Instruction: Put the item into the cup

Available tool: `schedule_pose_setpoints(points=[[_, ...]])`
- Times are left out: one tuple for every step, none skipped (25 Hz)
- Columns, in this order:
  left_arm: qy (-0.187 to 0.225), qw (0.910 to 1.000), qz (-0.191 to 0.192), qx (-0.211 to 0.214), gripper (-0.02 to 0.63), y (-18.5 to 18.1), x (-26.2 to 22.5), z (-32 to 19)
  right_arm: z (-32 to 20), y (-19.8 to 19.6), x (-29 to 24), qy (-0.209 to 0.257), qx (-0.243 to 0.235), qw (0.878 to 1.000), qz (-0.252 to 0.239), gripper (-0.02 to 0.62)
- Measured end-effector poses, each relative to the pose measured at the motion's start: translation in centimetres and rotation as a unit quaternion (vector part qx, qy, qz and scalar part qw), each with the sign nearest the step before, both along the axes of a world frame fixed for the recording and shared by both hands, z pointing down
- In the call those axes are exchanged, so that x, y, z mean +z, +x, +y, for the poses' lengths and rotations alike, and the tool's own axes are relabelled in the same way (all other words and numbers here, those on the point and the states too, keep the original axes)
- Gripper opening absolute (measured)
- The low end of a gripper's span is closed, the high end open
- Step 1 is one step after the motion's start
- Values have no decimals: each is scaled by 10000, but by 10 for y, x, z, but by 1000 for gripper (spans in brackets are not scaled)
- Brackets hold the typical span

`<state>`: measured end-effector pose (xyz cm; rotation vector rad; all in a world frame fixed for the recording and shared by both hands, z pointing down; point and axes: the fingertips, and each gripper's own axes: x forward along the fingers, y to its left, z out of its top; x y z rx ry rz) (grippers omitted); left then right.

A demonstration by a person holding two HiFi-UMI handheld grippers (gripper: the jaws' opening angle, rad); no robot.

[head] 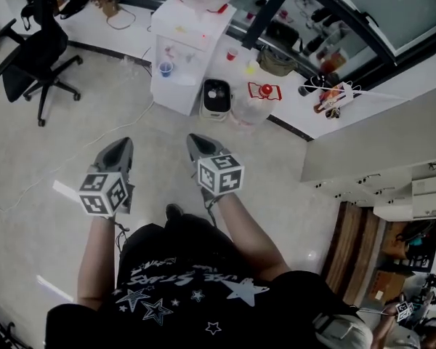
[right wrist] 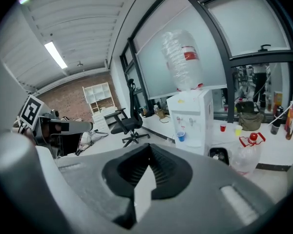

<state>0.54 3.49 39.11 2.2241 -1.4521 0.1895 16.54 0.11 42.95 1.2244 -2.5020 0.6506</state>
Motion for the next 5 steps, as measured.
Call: schedule_pose_setpoints(points=[[12, 10000, 2, 37, 6, -3, -3, 7, 7, -2, -2, -20, 56, 10000, 3, 0], [16, 10000, 5, 69, 6, -7, -6, 14, 14, -5, -4, -42, 98, 9999, 8, 0], [14, 10000, 9, 96, 6, -11, -9, 23, 23, -8, -7, -59, 120, 9999, 19, 0], [8, 9999, 12, 119, 6, -15, -11, 32, 32, -12, -10, -72, 126, 9999, 39, 0], [0, 9999, 14, 141, 6, -20, -14, 41, 41, -16, -13, -82, 126, 9999, 62, 0]])
